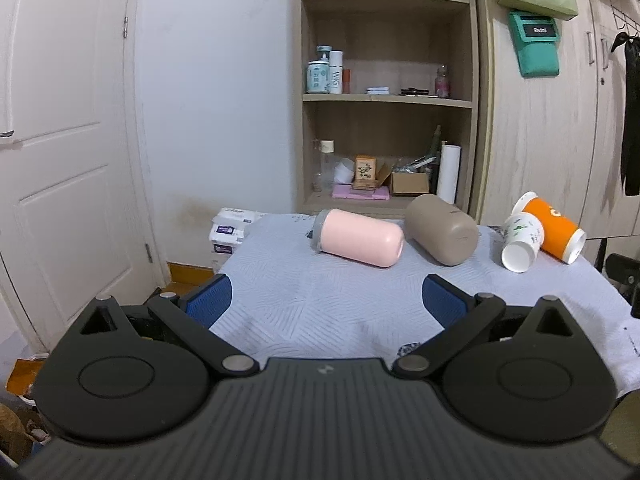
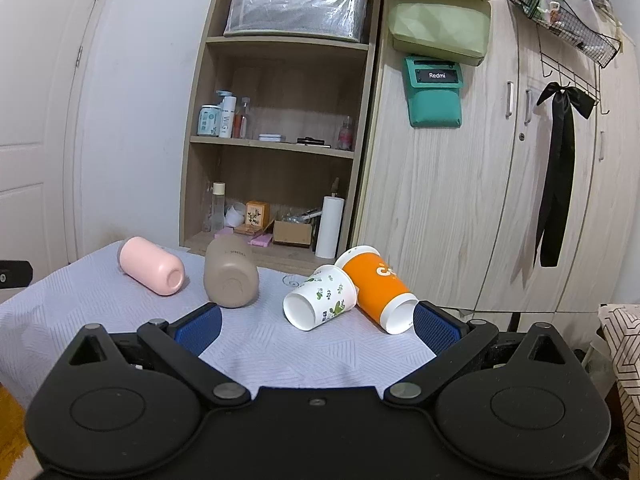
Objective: Flip cup upright
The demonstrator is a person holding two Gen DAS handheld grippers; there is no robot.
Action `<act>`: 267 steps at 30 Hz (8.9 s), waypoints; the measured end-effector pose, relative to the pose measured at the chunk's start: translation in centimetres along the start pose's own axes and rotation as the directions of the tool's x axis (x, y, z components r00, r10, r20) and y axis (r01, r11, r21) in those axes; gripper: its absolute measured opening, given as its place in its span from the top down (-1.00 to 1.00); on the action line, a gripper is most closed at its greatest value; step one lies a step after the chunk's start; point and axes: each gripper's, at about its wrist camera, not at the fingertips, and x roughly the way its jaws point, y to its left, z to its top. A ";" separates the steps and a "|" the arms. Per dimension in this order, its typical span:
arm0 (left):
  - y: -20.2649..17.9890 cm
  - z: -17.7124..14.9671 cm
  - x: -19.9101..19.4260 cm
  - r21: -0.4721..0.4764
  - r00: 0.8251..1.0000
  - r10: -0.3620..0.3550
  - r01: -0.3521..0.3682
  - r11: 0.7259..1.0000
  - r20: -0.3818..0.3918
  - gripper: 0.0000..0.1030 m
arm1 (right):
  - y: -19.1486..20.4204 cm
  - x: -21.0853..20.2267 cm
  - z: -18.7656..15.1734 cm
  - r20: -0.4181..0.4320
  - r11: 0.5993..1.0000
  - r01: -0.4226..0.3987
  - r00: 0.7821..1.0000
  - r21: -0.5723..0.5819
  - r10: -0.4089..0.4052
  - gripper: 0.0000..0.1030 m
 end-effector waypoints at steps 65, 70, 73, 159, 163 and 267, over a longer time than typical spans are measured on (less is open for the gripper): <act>4.8 1.6 20.3 -0.498 0.948 -0.234 0.100 0.861 -0.215 -0.93 | 14.5 24.4 6.4 -0.437 0.521 -0.724 0.689 -0.451 0.578 -0.74; 5.4 1.1 21.1 -0.543 0.938 -0.269 0.113 0.832 -0.218 -0.93 | 15.1 25.5 6.5 -0.488 0.510 -0.737 0.676 -0.444 0.551 -0.62; 5.4 1.1 21.4 -0.549 0.938 -0.270 0.111 0.829 -0.219 -0.93 | 15.8 25.9 6.4 -0.504 0.505 -0.729 0.684 -0.462 0.527 -0.31; -5.0 0.7 10.7 -0.205 0.869 -0.444 0.404 0.891 -0.219 -0.30 | 4.0 11.5 1.2 -0.377 0.706 -0.703 0.633 0.086 0.676 -0.30; -5.7 0.7 10.2 -0.166 0.870 -0.446 0.418 0.893 -0.209 -0.31 | 3.5 10.8 0.6 -0.334 0.718 -0.693 0.663 0.064 0.669 -0.30; -1.5 2.7 0.3 -0.039 0.975 -0.223 0.222 0.974 -0.013 -1.00 | -0.5 0.4 1.3 0.014 0.986 -0.150 0.989 0.074 0.149 -1.00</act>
